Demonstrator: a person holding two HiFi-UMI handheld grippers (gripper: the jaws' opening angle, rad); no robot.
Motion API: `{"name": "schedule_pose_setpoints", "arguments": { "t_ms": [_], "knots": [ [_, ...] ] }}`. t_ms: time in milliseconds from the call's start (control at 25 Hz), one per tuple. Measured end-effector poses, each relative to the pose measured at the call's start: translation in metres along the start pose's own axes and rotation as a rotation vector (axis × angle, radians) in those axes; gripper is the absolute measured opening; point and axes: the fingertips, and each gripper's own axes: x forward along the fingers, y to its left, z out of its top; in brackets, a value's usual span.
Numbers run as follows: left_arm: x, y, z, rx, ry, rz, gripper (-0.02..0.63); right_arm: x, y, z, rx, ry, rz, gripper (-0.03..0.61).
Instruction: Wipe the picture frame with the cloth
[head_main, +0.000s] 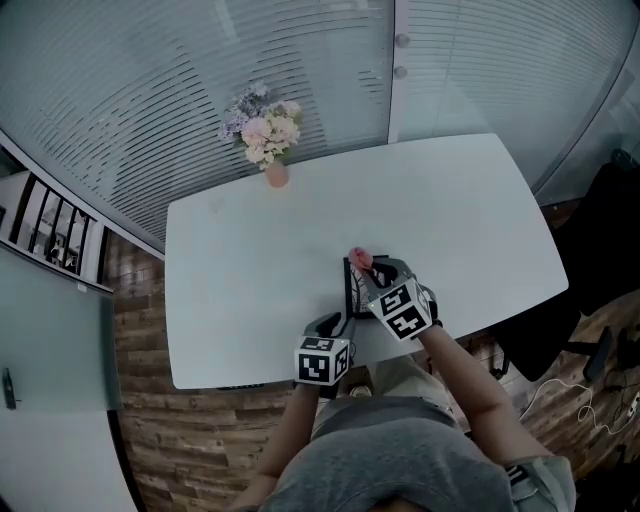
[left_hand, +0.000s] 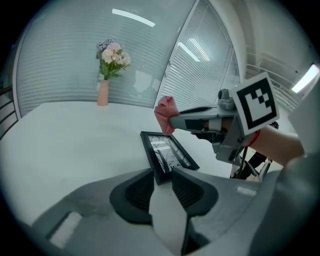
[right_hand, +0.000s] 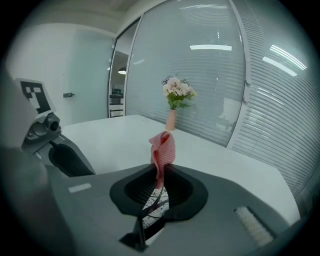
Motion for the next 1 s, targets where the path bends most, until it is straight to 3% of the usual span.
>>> {"name": "schedule_pose_setpoints", "arguments": {
  "t_ms": [440, 1000],
  "knots": [
    [0.023, 0.004, -0.007, -0.005, 0.089, -0.035, 0.123, 0.042, -0.002, -0.016, -0.075, 0.081, 0.056, 0.044],
    [0.027, 0.003, -0.006, 0.0, 0.107, -0.062, 0.109, 0.062, -0.005, -0.027, -0.113, 0.115, 0.064, 0.043]
  ]
}}
